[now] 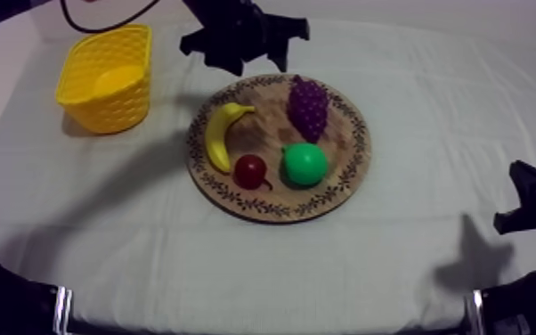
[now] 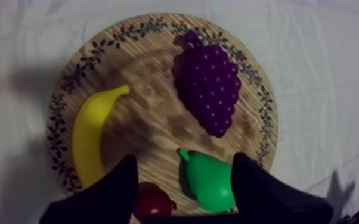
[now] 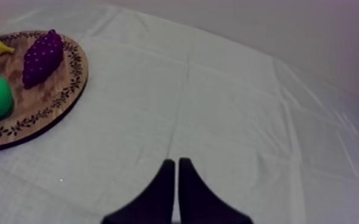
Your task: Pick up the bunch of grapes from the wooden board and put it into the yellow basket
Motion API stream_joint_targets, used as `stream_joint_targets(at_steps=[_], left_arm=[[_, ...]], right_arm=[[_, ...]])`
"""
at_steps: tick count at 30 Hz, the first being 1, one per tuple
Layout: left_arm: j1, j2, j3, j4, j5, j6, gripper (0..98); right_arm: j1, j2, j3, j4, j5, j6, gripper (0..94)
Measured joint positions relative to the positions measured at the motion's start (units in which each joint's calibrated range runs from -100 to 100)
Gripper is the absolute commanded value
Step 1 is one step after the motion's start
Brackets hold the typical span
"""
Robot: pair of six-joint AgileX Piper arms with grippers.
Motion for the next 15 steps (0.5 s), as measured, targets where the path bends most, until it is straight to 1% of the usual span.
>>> stream_joint_targets(at_steps=[3, 6, 15], left_arm=[[0.4, 0.0, 0.8, 0.0, -1.7, -0.4, 69.2], [0.7, 0.0, 1.3, 0.6, -3.3, -1.0, 70.9], [1.1, 2.6, 0.5, 1.81, -5.9, -2.4, 71.8]], right_arm=[[0.0, 0.0, 0.0, 0.0, 0.0, 0.0, 0.5], [0.0, 0.0, 0.0, 0.0, 0.0, 0.0, 0.5], [0.0, 0.0, 0.0, -0.1, 0.0, -0.1, 0.5]])
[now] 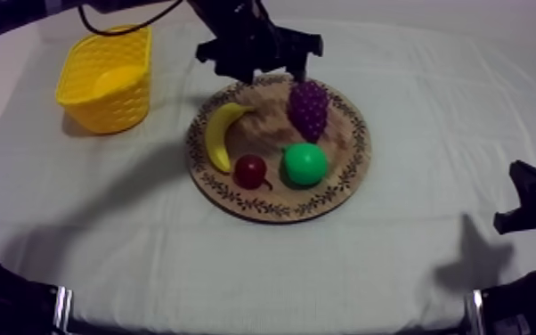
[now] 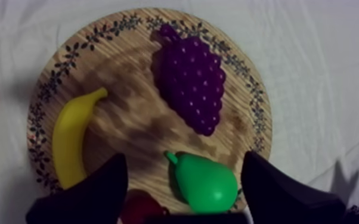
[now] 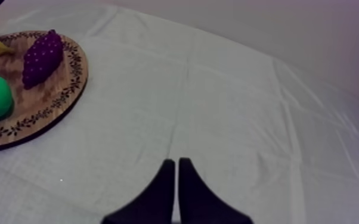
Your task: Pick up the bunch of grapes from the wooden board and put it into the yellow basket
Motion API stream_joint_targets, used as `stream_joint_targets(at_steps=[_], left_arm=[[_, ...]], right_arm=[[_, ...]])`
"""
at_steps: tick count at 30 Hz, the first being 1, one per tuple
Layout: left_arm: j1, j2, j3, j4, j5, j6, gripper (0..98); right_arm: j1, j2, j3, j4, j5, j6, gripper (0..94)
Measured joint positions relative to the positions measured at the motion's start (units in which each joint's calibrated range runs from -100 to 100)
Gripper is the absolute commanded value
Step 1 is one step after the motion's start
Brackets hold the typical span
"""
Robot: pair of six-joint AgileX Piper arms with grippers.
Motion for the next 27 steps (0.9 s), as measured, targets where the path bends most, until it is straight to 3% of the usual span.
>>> stream_joint_targets(at_steps=[14, 27], left_arm=[[1.1, 8.2, -7.4, 1.11, -0.9, 0.5, 69.9], [0.7, 16.5, -16.7, 3.14, 3.6, -1.3, 69.6]], right_arm=[[0.0, 0.0, 0.0, 0.0, 0.0, 0.0, 0.5], [0.0, 0.0, 0.0, 0.0, 0.1, 0.0, 0.5]])
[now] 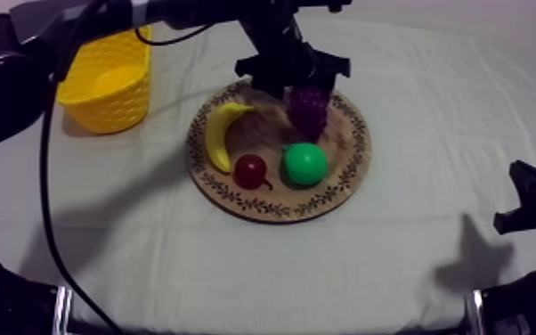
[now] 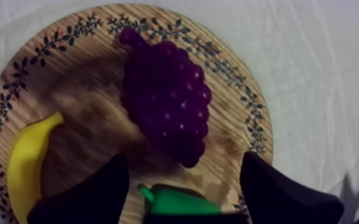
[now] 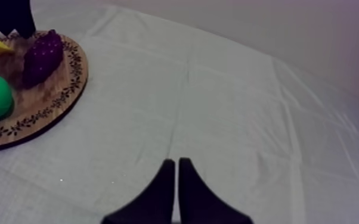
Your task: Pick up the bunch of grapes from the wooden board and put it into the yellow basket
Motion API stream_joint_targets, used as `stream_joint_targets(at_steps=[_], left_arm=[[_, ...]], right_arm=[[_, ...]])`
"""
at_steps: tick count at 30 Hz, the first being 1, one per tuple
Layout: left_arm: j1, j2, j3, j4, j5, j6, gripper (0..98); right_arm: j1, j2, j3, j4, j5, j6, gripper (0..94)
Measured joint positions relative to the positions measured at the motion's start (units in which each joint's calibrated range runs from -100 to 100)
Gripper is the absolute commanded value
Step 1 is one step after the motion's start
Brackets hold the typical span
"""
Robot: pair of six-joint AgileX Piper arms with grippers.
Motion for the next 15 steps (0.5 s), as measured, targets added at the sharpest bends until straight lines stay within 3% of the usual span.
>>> stream_joint_targets(at_steps=[15], left_arm=[[-0.8, 7.2, -8.2, 1.41, 2.8, -0.1, 69.1]], right_arm=[[0.0, 0.0, 0.0, 0.0, -0.1, 0.0, 0.5]])
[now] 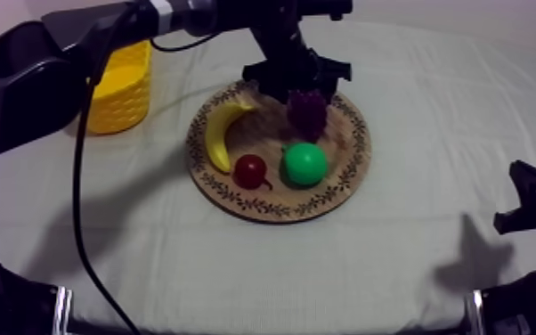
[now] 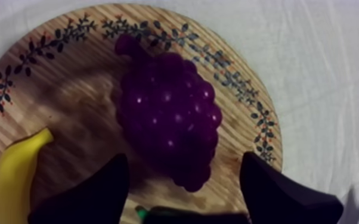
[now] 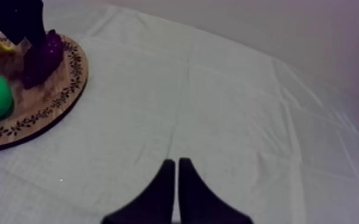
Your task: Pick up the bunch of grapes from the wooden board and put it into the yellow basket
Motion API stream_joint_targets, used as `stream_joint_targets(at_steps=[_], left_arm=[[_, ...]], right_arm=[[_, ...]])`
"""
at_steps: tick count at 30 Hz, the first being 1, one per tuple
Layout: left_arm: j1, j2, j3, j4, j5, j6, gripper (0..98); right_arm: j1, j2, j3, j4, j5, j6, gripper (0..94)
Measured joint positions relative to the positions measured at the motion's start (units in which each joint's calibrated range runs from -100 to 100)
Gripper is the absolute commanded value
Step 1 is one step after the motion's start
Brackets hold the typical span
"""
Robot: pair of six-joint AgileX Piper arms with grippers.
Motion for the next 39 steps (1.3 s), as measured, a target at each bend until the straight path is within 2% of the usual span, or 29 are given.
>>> stream_joint_targets(at_steps=[5, 13, 31, 39], left_arm=[[-0.3, 2.2, -2.7, 0.19, 2.3, 0.1, 68.8], [-0.7, 5.4, -7.5, 1.91, 5.4, -0.5, 68.5], [-1.9, 11.4, -12.5, 4.98, 9.5, -0.6, 67.7], [-2.1, 12.7, -13.0, 5.56, 9.7, -1.1, 67.2]], right_arm=[[0.0, 0.0, 0.0, 0.0, 0.0, 0.0, 0.5], [0.0, 0.0, 0.0, 0.1, 0.0, 0.0, 0.5], [0.0, 0.0, 0.0, 0.1, 0.0, 0.0, 0.5], [0.0, 0.0, 0.0, 0.1, 0.0, 0.0, 0.5]])
